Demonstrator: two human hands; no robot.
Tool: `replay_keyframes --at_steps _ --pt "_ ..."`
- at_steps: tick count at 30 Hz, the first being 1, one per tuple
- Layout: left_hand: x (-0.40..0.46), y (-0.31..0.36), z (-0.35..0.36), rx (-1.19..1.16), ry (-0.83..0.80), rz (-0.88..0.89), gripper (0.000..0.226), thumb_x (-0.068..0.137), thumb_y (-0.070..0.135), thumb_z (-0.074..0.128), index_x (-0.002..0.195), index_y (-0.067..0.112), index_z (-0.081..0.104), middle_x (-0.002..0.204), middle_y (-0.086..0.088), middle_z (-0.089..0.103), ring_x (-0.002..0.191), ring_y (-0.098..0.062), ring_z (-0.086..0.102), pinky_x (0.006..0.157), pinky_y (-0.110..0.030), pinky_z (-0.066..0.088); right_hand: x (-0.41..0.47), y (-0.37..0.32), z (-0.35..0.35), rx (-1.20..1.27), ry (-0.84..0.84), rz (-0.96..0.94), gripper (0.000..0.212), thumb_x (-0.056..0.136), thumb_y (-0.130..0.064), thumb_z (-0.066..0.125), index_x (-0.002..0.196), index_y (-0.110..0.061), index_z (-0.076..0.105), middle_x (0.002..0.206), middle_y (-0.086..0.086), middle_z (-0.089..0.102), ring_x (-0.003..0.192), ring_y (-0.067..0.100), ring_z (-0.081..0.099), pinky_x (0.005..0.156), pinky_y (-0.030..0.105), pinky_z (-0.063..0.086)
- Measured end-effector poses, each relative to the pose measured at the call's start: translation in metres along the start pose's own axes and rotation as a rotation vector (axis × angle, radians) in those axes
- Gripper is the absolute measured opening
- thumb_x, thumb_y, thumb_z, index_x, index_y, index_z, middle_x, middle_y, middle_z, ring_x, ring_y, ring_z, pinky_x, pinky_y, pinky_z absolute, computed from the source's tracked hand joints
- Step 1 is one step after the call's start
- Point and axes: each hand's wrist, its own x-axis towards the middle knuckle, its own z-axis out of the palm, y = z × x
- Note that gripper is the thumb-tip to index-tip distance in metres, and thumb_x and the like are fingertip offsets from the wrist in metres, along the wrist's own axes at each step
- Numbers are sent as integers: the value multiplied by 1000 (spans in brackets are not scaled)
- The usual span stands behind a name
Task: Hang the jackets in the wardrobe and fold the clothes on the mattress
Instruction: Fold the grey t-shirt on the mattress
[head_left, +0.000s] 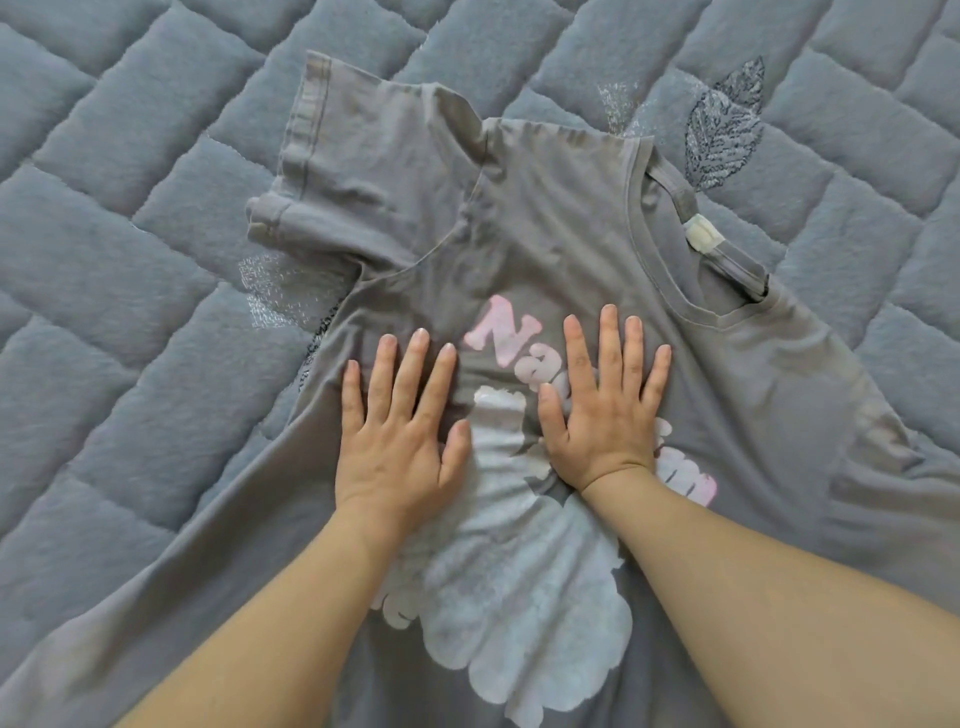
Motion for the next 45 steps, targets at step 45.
replay_keyframes --at_steps 45 --pt "-344 168 -51 134 -984 213 30 96 33 46 104 13 67 107 -11 66 95 -32 56 75 -35 36 -278 110 -54 618 -343 813 13 87 -23 54 79 -13 50 99 13 60 81 32 54 67 35 42"
